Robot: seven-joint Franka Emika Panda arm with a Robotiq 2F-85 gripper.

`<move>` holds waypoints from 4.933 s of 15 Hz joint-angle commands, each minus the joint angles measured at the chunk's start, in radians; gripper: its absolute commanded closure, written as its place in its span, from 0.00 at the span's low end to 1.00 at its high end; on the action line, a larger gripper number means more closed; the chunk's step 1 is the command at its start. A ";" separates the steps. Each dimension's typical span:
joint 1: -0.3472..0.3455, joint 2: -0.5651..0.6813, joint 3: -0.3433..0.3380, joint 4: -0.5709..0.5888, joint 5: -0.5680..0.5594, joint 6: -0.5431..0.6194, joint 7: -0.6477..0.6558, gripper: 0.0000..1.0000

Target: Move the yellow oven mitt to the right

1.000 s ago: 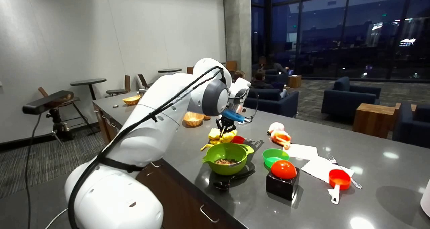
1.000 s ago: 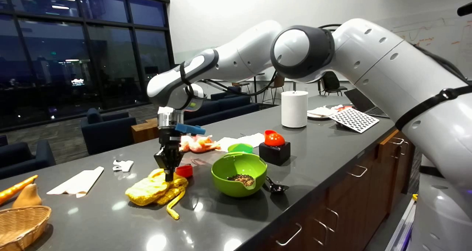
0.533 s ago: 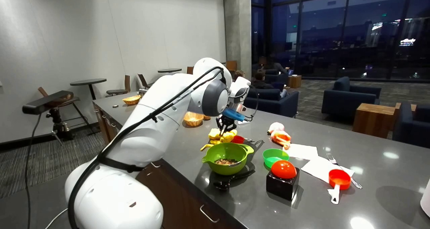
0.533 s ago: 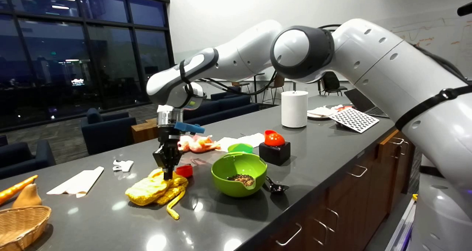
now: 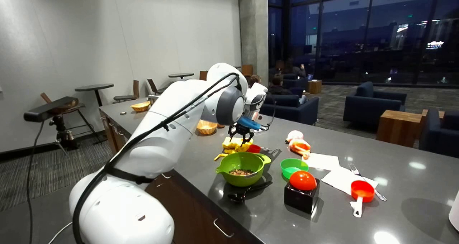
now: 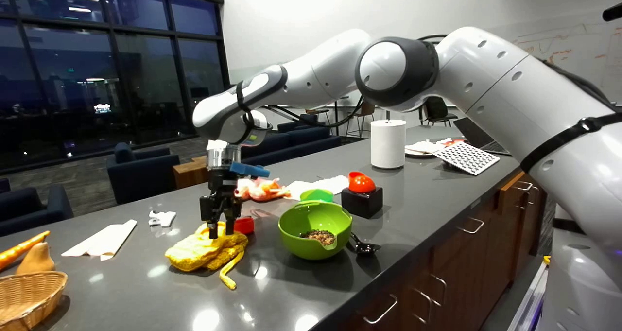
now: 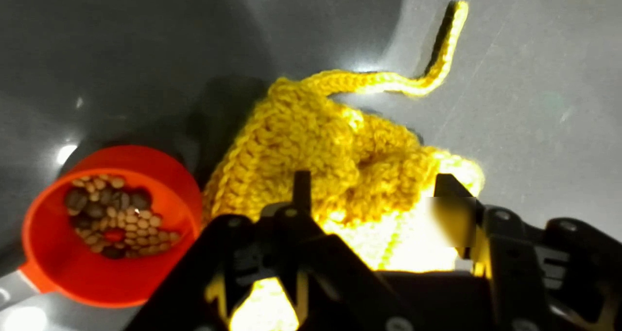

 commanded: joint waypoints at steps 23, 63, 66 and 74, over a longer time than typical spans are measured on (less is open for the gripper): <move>0.117 0.093 -0.074 0.156 -0.172 -0.191 0.177 0.26; 0.097 -0.497 -0.165 0.203 -0.373 -0.425 0.394 0.98; 0.092 -0.573 -0.201 0.125 -0.450 -0.432 0.441 0.98; 0.043 -0.798 -0.278 -0.275 -0.570 -0.435 0.605 0.98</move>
